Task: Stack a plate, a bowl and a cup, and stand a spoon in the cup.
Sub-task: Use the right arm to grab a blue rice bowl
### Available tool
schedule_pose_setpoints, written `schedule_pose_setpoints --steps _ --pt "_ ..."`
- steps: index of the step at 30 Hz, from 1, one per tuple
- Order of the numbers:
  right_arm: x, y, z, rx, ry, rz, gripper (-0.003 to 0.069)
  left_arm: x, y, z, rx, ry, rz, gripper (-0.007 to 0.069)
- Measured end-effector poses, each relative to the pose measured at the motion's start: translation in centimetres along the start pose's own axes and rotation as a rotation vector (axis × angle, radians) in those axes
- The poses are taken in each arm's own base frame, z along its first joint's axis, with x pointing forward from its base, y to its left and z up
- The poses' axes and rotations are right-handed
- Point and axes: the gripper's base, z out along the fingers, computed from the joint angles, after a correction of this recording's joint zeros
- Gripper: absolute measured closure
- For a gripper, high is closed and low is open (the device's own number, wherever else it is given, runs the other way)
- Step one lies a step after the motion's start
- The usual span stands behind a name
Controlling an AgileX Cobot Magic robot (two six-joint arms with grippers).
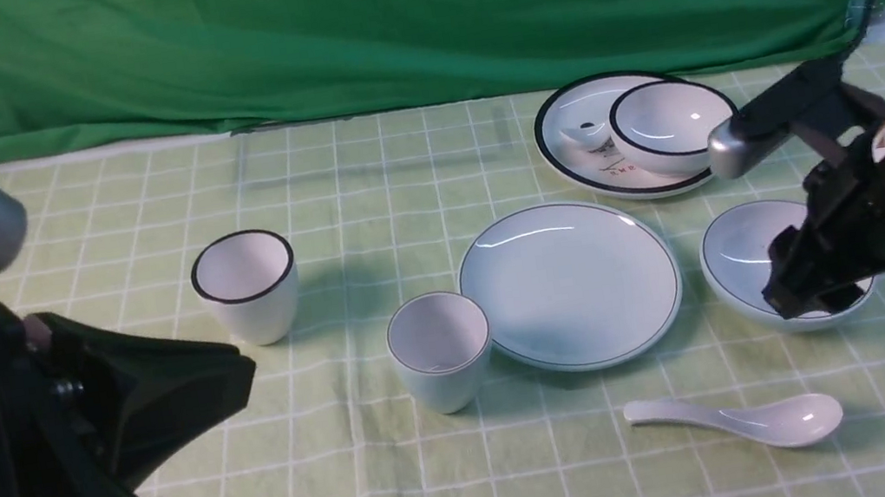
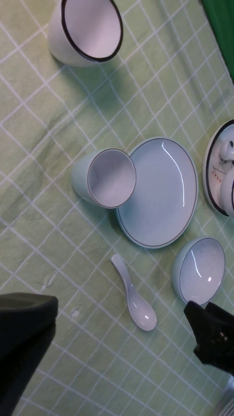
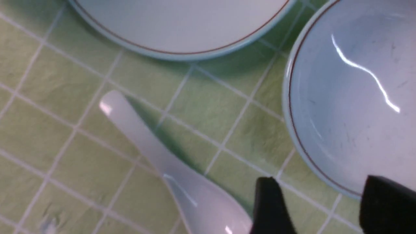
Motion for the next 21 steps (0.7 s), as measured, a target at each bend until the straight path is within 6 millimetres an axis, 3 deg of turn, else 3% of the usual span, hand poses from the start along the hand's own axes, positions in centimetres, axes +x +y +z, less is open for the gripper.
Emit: schedule_pose_setpoints --steps 8,12,15,21 --pt "-2.5 -1.0 5.6 -0.011 0.075 -0.079 0.0209 0.0 0.0 0.0 0.001 0.002 0.006 0.0603" --pt "-2.7 -1.2 7.7 -0.014 0.106 -0.111 0.0232 0.0 0.0 0.0 0.002 0.003 0.006 0.0603" --pt "-2.6 -1.2 8.7 -0.024 0.127 -0.139 0.0326 0.0 0.0 0.0 0.002 0.004 0.006 0.0603" --pt "-3.1 -1.3 7.9 -0.008 0.102 -0.154 0.0469 0.1 0.0 0.0 0.004 0.006 0.006 0.0603"
